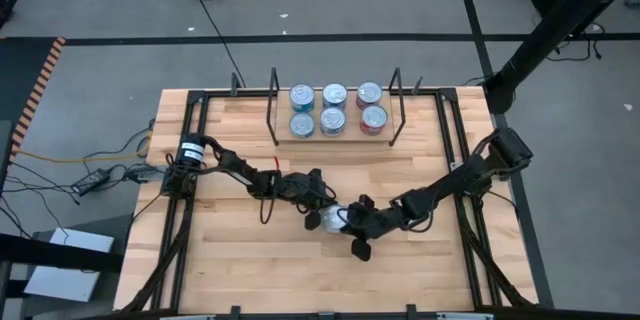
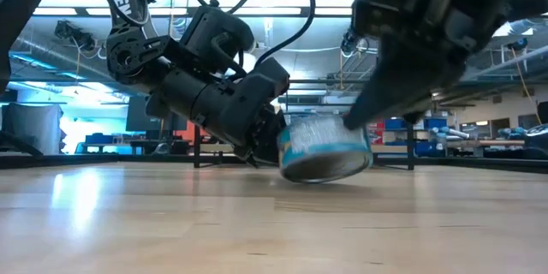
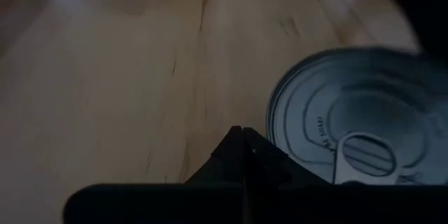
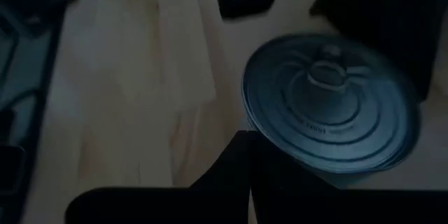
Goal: Stack canned seafood by type on shelf
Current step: Stack the yellow-blue tuna can on top of the yellow-blue tuna can on the shelf
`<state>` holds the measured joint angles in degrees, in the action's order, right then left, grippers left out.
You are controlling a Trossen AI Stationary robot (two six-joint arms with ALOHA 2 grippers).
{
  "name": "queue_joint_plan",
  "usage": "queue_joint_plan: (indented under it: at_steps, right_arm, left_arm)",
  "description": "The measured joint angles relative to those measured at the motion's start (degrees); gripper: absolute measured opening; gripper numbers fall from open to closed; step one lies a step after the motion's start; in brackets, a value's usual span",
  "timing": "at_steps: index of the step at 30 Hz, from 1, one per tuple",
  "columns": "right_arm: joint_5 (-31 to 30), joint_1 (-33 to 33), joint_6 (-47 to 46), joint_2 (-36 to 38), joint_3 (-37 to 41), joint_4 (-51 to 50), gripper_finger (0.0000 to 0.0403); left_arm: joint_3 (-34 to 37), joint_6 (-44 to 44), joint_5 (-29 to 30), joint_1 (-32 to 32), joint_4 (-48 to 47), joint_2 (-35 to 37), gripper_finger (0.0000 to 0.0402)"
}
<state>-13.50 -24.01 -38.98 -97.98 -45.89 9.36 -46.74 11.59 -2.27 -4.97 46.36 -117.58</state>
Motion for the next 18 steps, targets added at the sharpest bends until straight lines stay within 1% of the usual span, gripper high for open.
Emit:
queue_joint_plan:
  at_steps: [10, 18]
  right_arm:
    - [-0.06, 2.37, -1.9, 2.68, -0.09, 0.89, 0.0008]
    - [-0.47, 2.47, -4.07, 2.68, -0.09, 5.49, 0.0009]
  left_arm:
    - [0.09, -0.04, -0.42, 0.0, -0.56, -0.02, 0.0003]
    - [0.11, 0.55, -4.22, -1.1, -0.11, -0.02, 0.0003]
